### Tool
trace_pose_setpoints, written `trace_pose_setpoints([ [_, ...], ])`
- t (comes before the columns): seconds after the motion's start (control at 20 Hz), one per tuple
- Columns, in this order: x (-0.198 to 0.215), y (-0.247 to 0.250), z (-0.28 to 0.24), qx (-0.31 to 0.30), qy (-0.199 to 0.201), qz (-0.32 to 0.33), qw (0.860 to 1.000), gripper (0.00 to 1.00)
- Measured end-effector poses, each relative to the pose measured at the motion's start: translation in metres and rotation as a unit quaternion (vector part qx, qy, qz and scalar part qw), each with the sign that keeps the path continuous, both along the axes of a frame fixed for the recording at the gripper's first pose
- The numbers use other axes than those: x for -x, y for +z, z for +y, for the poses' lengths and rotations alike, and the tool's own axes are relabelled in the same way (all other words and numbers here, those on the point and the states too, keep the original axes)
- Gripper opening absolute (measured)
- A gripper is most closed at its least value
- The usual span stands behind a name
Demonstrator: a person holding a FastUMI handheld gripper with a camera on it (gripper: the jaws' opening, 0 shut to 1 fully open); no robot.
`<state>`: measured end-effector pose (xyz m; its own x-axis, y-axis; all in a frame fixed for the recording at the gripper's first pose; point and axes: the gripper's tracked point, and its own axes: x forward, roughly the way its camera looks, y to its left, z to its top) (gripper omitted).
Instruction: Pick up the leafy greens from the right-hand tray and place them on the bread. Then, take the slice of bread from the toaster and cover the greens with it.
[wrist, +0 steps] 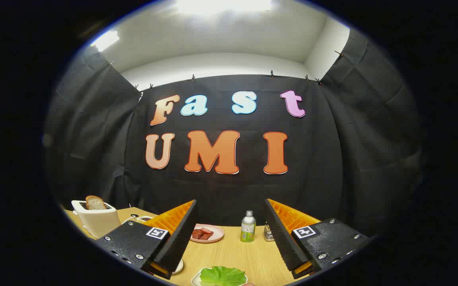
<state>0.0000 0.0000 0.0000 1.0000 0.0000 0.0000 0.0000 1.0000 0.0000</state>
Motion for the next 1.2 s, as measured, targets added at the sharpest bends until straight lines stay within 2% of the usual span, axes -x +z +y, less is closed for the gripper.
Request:
trace_pose_setpoints([
  [0.6, -0.002, 0.0, 0.005, -0.009, 0.007, 0.011, 1.0, 0.98],
  [1.2, -0.008, -0.02, 0.014, -0.035, 0.026, 0.065, 0.997, 0.98],
])
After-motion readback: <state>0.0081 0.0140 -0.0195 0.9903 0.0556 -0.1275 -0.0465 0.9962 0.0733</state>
